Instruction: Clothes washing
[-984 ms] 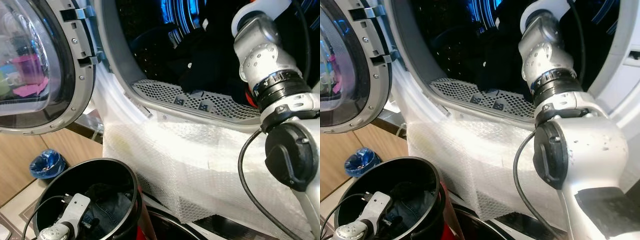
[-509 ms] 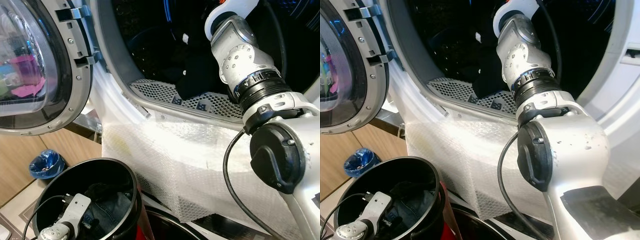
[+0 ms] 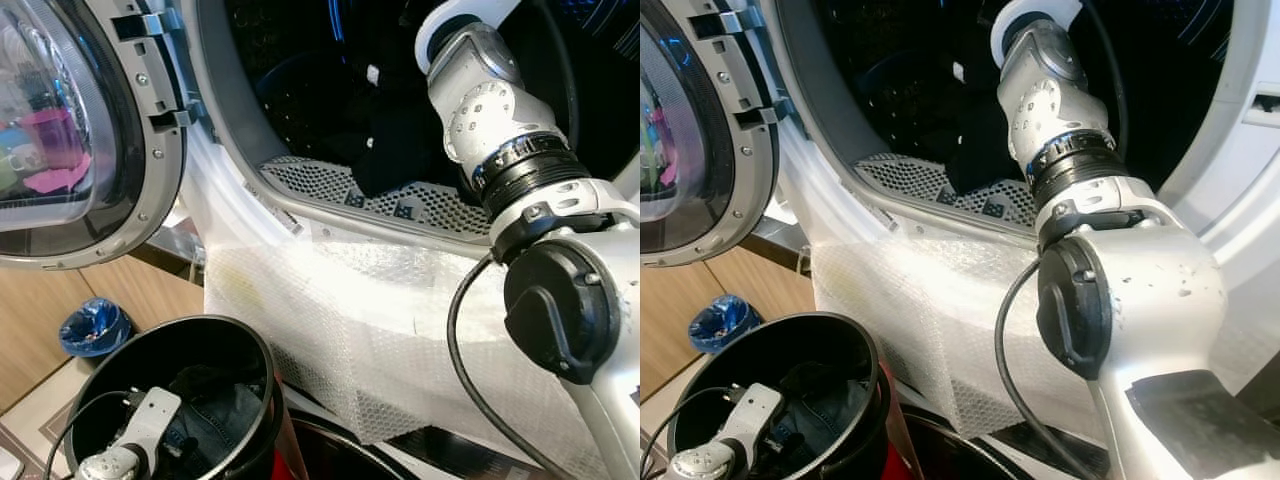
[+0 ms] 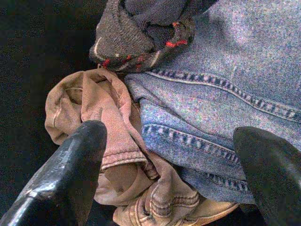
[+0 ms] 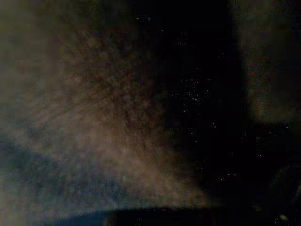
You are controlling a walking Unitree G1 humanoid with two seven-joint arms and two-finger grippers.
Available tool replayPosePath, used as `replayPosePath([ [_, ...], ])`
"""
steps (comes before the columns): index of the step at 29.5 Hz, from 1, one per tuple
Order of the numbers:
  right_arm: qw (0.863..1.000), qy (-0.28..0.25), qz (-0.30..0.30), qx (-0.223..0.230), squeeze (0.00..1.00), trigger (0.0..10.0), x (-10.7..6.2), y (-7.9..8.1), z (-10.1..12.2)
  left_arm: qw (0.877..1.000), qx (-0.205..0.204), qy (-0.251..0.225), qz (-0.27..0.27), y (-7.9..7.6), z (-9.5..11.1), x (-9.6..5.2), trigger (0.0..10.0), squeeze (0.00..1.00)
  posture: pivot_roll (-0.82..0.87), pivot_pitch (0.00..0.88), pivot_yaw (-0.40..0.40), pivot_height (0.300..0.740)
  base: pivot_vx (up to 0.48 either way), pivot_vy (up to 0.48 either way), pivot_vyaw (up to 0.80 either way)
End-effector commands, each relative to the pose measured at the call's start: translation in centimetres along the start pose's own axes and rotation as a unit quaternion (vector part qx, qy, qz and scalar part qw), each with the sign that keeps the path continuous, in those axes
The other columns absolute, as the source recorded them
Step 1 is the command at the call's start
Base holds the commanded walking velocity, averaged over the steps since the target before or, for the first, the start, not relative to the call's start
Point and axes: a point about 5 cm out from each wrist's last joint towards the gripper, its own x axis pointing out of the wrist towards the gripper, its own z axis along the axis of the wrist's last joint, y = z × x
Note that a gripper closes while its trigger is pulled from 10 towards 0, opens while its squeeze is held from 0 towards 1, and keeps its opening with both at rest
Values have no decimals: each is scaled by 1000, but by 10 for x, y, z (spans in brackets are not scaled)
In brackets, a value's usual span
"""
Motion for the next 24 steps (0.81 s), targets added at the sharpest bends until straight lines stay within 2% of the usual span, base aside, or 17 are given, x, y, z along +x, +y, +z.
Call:
replayPosePath([
  [1, 1000, -16, 0, -4, 1000, 10000, 0, 4, 9, 996, -28, 65, -45, -38, -36, -1, 10000, 0, 78, 26, -46, 740, 0, 0, 0],
  [10, 997, -26, -27, -63, 1000, 10000, 0, -2, 10, 997, -29, 65, -43, -38, -36, -1, 10000, 0, 77, 28, -49, 740, 0, 0, 0],
  [24, 998, -49, -27, -28, 1000, 10000, 0, -3, 15, 996, -33, 67, -42, -39, -37, -2, 10000, 0, 74, 33, -48, 740, 0, 0, 0],
])
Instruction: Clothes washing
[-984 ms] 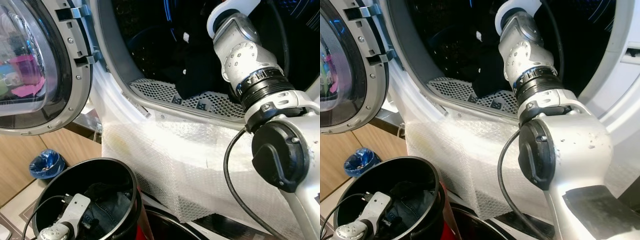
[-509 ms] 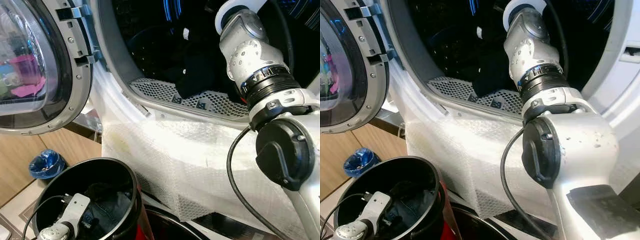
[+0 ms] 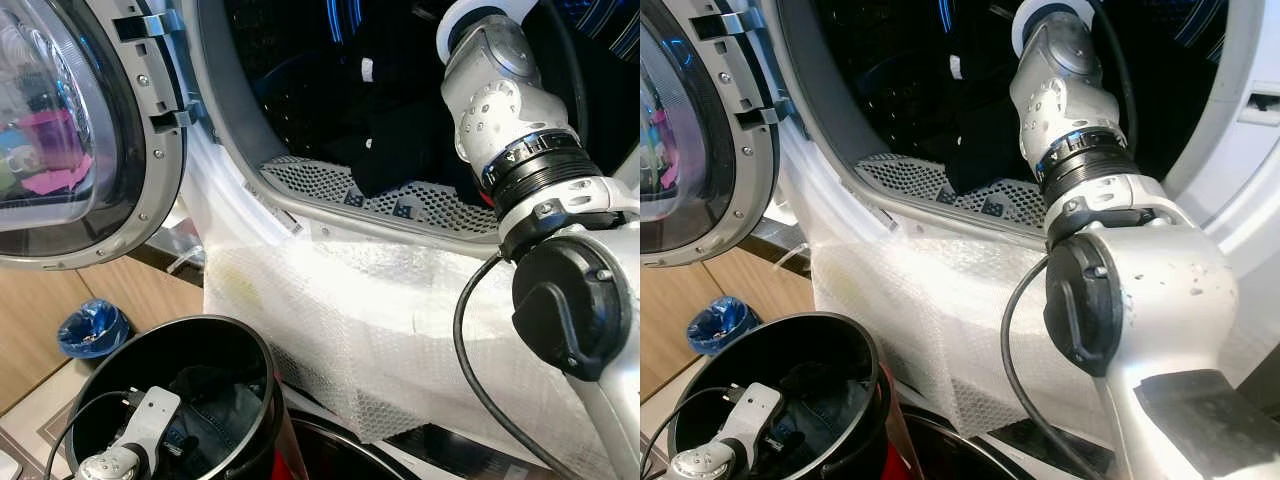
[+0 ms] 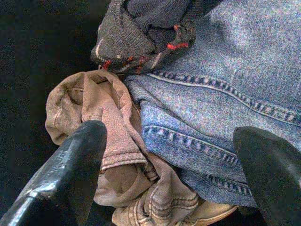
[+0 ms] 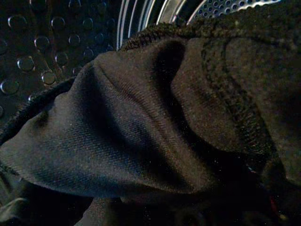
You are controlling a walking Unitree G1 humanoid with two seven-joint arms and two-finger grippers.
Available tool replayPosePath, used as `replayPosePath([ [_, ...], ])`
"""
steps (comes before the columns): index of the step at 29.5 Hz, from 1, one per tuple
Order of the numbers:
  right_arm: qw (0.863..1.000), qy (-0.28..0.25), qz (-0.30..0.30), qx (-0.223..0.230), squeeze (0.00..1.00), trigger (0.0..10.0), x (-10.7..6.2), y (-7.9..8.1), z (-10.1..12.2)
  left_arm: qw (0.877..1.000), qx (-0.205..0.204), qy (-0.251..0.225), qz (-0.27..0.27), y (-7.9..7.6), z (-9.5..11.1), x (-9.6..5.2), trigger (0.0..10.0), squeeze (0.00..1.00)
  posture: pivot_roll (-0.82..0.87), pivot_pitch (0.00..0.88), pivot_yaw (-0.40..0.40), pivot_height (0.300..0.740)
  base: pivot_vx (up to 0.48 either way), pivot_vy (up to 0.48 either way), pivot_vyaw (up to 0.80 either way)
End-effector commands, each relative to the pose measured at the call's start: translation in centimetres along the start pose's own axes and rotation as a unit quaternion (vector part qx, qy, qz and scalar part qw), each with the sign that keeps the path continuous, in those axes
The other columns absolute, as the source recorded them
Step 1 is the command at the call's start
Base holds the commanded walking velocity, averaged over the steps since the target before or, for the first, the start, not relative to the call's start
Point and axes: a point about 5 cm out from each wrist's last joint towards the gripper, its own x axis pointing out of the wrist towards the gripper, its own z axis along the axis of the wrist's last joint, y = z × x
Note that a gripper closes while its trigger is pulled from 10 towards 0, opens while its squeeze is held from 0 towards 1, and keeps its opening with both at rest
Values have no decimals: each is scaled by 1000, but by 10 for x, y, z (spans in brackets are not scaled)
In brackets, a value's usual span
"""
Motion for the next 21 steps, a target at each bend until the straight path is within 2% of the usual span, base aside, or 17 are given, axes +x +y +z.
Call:
replayPosePath([
  [1, 1000, -16, -6, -8, 1000, 10000, 0, 1, 7, 997, -27, 67, -39, -37, -37, -2, 10000, 0, 71, 32, -46, 740, 0, 0, 0],
  [2, 1000, -16, -6, -8, 1000, 10000, 0, 1, 7, 997, -27, 67, -39, -37, -37, -2, 10000, 0, 71, 32, -46, 740, 0, 0, 0],
  [5, 996, -49, -68, 12, 1000, 10000, 0, -15, 16, 997, -29, 63, -35, -37, -35, -1, 10000, 0, 74, 32, -48, 740, 0, 0, 0],
  [7, 995, -58, -71, 35, 1000, 10000, 0, -16, 17, 997, -28, 63, -37, -37, -35, -1, 10000, 0, 74, 34, -47, 740, 0, 0, 0],
  [9, 996, -57, -63, 40, 1000, 10000, 0, -14, 16, 997, -29, 64, -37, -38, -36, -1, 10000, 0, 72, 35, -47, 740, 0, 0, 0],
  [11, 998, -39, -11, 48, 1000, 10000, -1, -1, 7, 997, -28, 64, -39, -38, -36, -1, 10000, 0, 69, 38, -45, 740, 0, 0, 0],
  [14, 997, 10, 75, 9, 1000, 10000, -4, 23, -13, 997, -29, 64, -44, -40, -36, -1, 10000, 0, 68, 39, -45, 740, 0, 0, 0],
  [17, 994, 22, 110, -9, 1000, 10000, -7, 33, -24, 997, -29, 64, -45, -41, -36, -1, 10000, 0, 72, 39, -45, 740, 0, 0, 0],
  [19, 994, 19, 111, -6, 1000, 10000, -8, 34, -24, 996, -29, 64, -45, -41, -36, -1, 10000, 0, 72, 39, -45, 740, 0, 0, 0],
  [21, 995, -12, 99, 16, 1000, 10000, -6, 30, -12, 996, -29, 64, -45, -41, -36, -1, 10000, 0, 71, 40, -44, 740, 0, 0, 0],
])
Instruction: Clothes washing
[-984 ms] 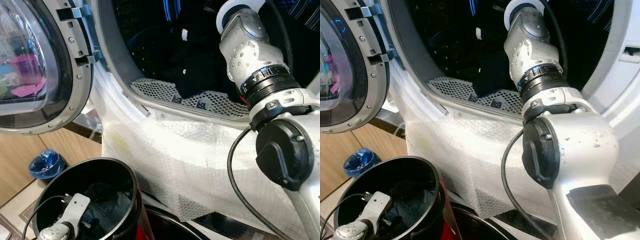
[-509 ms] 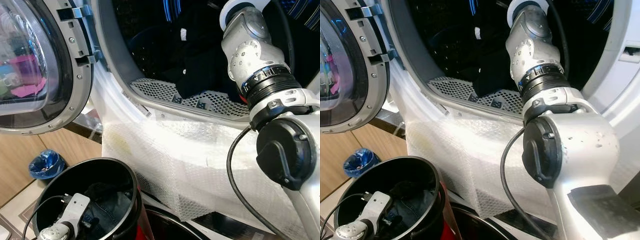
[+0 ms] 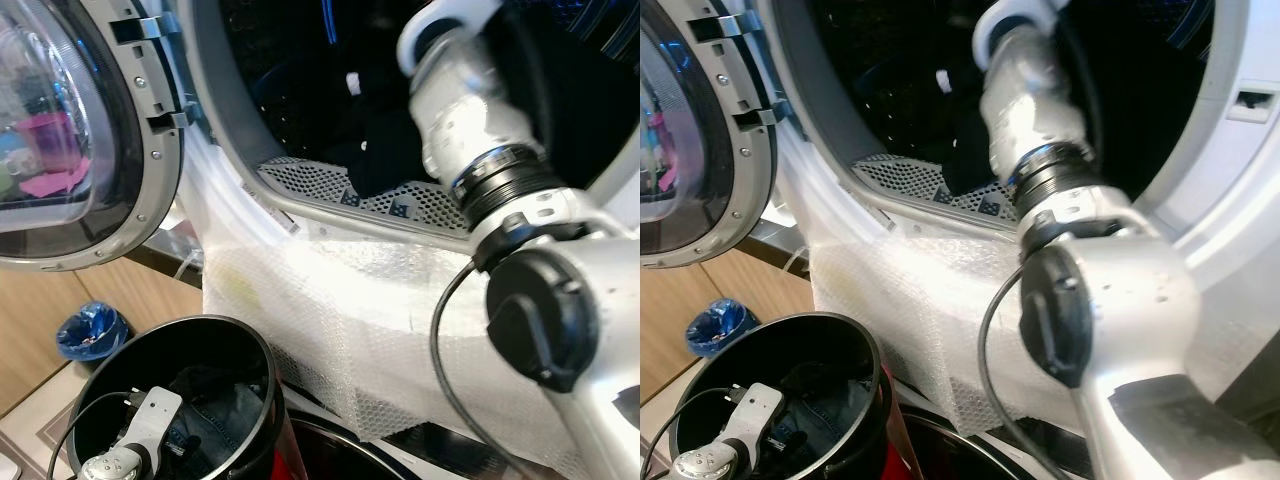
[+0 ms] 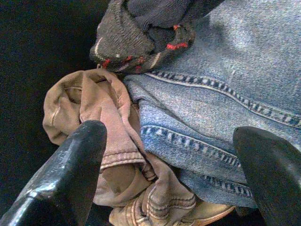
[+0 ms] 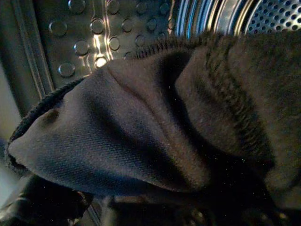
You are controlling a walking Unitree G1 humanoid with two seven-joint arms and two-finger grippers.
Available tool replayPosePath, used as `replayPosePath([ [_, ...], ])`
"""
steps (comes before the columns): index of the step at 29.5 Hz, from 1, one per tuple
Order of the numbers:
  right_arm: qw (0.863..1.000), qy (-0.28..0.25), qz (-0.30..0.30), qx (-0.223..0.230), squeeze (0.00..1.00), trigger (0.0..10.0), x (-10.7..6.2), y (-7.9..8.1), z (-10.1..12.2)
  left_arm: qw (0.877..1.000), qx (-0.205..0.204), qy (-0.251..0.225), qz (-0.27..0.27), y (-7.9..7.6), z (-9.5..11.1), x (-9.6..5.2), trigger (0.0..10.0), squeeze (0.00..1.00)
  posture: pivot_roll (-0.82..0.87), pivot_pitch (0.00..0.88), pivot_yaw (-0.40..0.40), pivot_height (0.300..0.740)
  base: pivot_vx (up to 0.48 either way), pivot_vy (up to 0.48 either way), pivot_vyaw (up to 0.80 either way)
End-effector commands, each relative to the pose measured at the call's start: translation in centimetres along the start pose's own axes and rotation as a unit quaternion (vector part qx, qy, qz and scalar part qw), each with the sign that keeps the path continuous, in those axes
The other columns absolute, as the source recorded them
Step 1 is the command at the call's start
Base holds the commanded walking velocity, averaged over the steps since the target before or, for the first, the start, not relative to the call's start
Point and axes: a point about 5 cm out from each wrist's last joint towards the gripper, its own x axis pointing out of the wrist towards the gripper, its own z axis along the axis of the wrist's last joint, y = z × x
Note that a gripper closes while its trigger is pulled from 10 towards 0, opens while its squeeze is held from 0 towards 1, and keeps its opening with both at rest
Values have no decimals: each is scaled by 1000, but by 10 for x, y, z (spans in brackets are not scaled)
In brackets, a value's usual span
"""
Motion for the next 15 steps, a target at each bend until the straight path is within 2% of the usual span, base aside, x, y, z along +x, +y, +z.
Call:
replayPosePath([
  [1, 995, -89, -16, 52, 1000, 10000, 1, -6, 37, 997, -24, 66, -44, -38, -37, -2, 10000, 0, 77, 40, -46, 740, 0, 0, 0],
  [4, 975, -190, -53, 102, 1000, 10000, -4, -22, 70, 997, -27, 63, -42, -38, -37, -2, 10000, 0, 77, 41, -48, 740, 0, 0, 0],
  [6, 968, -221, -55, 103, 1000, 10000, -7, -26, 79, 997, -28, 62, -41, -38, -36, -2, 10000, 0, 74, 42, -47, 740, 0, 0, 0],
  [8, 973, -209, -45, 90, 1000, 10000, -6, -24, 76, 997, -28, 62, -42, -38, -36, -2, 10000, 0, 74, 42, -47, 740, 0, 0, 0],
  [11, 991, -118, -30, 50, 1000, 10000, -1, -17, 45, 997, -25, 64, -47, -39, -36, -2, 10000, 0, 69, 38, -43, 740, 0, 0, 0],
  [13, 997, -70, -21, 23, 1000, 10000, 0, -12, 27, 997, -25, 63, -47, -39, -36, -1, 10000, 0, 67, 38, -41, 740, 0, 0, 0],
  [15, 999, -33, 36, -7, 1000, 10000, 0, 2, 12, 997, -24, 64, -48, -39, -36, -1, 10000, 0, 68, 40, -38, 740, 0, 0, 0],
])
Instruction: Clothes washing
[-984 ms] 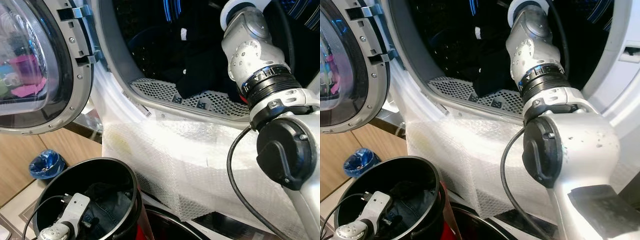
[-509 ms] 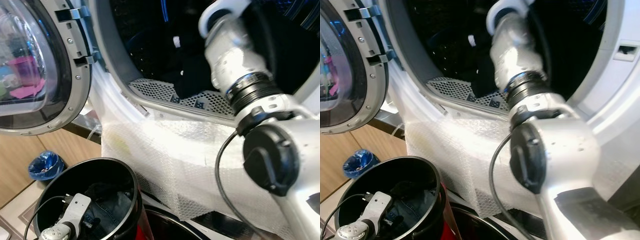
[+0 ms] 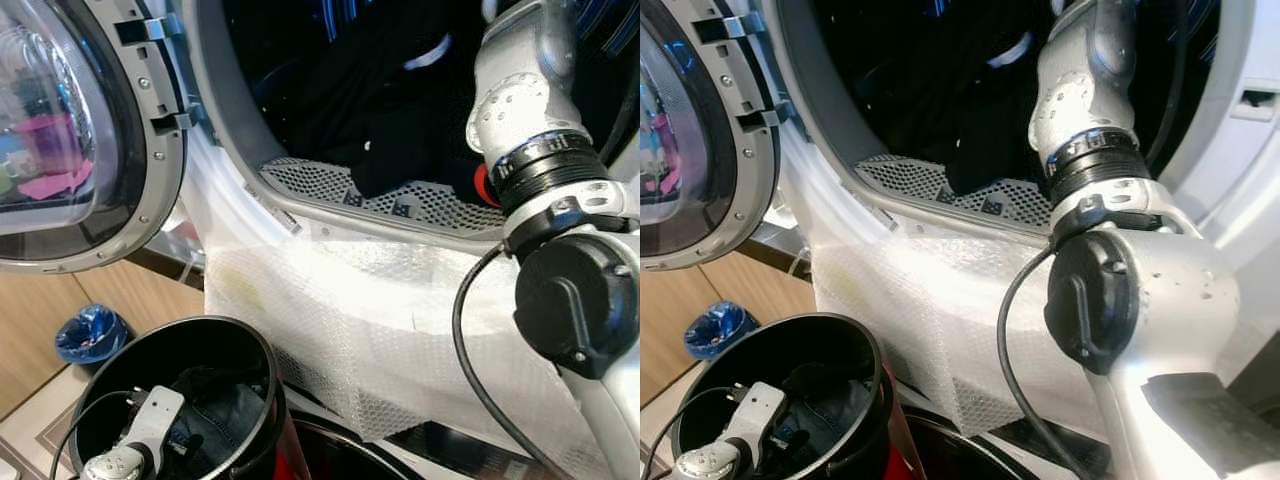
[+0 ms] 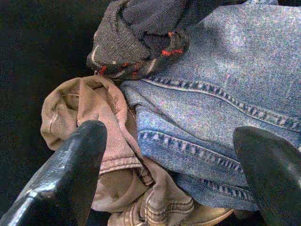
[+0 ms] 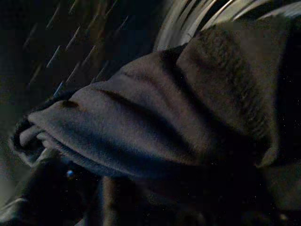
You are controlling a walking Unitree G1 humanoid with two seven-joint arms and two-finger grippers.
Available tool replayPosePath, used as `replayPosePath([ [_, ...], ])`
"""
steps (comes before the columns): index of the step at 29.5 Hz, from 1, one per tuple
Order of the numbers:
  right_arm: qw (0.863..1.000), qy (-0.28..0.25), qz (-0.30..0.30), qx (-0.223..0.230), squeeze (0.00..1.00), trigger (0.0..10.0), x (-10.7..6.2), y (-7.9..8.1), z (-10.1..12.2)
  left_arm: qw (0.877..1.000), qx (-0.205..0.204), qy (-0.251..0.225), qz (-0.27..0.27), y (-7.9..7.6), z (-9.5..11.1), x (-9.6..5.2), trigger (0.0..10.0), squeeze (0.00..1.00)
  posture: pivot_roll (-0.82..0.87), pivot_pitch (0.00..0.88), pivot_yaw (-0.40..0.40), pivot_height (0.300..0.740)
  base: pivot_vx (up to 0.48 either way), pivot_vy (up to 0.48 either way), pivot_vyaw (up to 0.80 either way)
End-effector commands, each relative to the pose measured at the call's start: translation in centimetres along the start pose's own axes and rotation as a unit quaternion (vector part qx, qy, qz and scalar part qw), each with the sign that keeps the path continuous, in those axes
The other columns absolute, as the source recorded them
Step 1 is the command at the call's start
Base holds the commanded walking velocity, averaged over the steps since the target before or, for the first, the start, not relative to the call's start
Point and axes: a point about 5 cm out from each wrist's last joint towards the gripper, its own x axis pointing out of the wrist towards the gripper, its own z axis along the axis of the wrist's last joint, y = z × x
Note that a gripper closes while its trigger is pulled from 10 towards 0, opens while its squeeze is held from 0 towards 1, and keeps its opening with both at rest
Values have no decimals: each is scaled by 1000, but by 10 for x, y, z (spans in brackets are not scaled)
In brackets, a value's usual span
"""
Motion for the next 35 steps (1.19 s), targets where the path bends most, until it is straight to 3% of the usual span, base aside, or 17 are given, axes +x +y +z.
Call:
replayPosePath([
  [1, 995, 40, 72, -62, 1000, 10000, -3, 19, -18, 996, -22, 68, -45, -36, -37, -2, 10000, 0, 66, 38, -37, 740, 0, 0, 0],
  [4, 988, 20, 100, -117, 1000, 10000, -4, 28, -17, 996, -21, 69, -47, -36, -38, -3, 10000, 0, 64, 41, -37, 740, 0, 0, 0],
  [9, 996, -68, 44, -35, 1000, 10000, 0, 16, 16, 996, -21, 69, -47, -37, -38, -2, 10000, 0, 64, 43, -35, 740, 0, 0, 0],
  [12, 995, -91, -7, -33, 1000, 10000, 0, 0, 26, 996, -22, 69, -47, -37, -37, -2, 10000, 0, 61, 44, -35, 740, 0, 0, 0],
  [13, 995, -86, -22, -47, 1000, 10000, 0, -4, 25, 996, -22, 69, -47, -37, -37, -2, 10000, 0, 61, 44, -35, 740, 0, 0, 0],
  [15, 987, -59, -60, -136, 1000, 10000, -1, -13, 20, 996, -21, 69, -48, -38, -37, -2, 10000, 0, 57, 44, -33, 740, 0, 0, 0],
  [17, 957, -58, -92, -267, 1000, 10000, -2, -21, 19, 996, -20, 69, -49, -38, -37, -2, 10000, 0, 55, 44, -33, 740, 0, 0, 0],
  [19, 939, -70, -105, -321, 1000, 10000, -3, -24, 20, 996, -20, 69, -49, -38, -36, -1, 10000, 0, 55, 43, -34, 740, 0, 0, 0],
  [20, 936, -74, -107, -328, 1000, 10000, -4, -25, 21, 996, -20, 69, -49, -38, -36, -1, 10000, 0, 55, 43, -34, 740, 0, 0, 0],
  [21, 922, -75, -113, -362, 773, 10000, -4, -26, 22, 996, -20, 69, -48, -38, -36, -1, 10000, 0, 55, 43, -34, 740, 0, 0, 0],
  [22, 922, -75, -113, -362, 773, 10000, -4, -26, 22, 996, -20, 69, -48, -38, -36, -1, 10000, 0, 55, 43, -34, 740, 0, 0, 0],
  [23, 916, -77, -113, -376, 0, 10000, -4, -27, 23, 996, -20, 69, -48, -38, -36, -1, 10000, 0, 58, 44, -35, 740, 0, 0, 0],
  [25, 921, -78, -109, -366, 0, 10000, -4, -27, 22, 996, -20, 69, -48, -39, -37, -1, 10000, 0, 60, 46, -35, 740, 0, 0, 0],
  [27, 954, -33, -48, -293, 0, 10000, -4, -21, 7, 996, -21, 73, -50, -39, -39, -2, 10000, 0, 55, 49, -35, 740, 0, 0, 0],
  [28, 959, -24, -28, -280, 0, 10000, -4, -18, 4, 996, -20, 74, -50, -39, -39, -2, 10000, 0, 55, 49, -35, 740, 0, 0, 0],
  [33, 963, 15, 17, -268, 0, 10000, -6, -15, -11, 996, -21, 75, -52, -41, -40, -3, 10000, 0, 48, 53, -37, 740, 0, 0, 0],
  [35, 971, 42, 14, -236, 0, 10000, -9, -21, -19, 996, -22, 75, -53, -42, -40, -2, 10000, 0, 43, 53, -37, 740, 0, 0, 0],
])
